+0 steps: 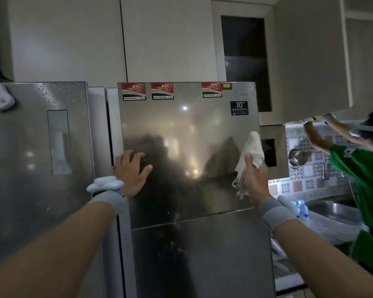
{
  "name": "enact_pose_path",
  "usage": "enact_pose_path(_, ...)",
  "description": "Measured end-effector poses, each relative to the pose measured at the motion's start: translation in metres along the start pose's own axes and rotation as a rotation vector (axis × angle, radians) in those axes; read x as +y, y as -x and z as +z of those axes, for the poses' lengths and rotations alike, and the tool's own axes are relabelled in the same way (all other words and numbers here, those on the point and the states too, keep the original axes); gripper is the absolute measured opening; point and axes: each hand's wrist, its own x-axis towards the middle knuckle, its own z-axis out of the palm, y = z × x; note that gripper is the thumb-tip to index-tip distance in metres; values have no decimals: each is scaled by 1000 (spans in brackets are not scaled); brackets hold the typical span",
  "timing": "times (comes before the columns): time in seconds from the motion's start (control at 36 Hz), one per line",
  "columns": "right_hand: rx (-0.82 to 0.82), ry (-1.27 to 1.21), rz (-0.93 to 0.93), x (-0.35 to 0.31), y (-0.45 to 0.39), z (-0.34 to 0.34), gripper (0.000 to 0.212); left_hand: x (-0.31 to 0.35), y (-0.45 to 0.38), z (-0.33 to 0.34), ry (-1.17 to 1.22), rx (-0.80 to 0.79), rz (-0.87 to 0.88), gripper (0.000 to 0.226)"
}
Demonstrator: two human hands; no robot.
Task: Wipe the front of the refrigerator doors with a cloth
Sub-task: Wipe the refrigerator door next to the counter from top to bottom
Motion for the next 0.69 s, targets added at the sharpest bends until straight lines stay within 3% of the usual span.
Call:
enact_pose_path(0.11,62,408,-312,5,-25,30,61,-8,-23,-6,-32,73,-21,55)
enact_pose_path(0.19,-164,593,-210,20,-31,69,71,-17,-44,-9,-8,78,-13,59)
enact_pose_path(0.31,-204,888,-485,47,-16,132,72,-36,-67,-10,-26,58,32,67)
enact_pose_path(0.42,-262,1000,-876,55,19,174,75,-45,-77,-11,-11,69,74,71)
enact_pose_path(0.53,-544,1059,-1203,59,55,206,93,-53,-84,-10,29,135,99,67)
enact_pose_path(0.61,-692,1164,-1370,66,76,222,88,-60,-90,-4,-53,133,127,70)
enact_pose_path(0.69,-689,1175,-1421,68,75,223,79,-55,-87,-4,23,122,101,67)
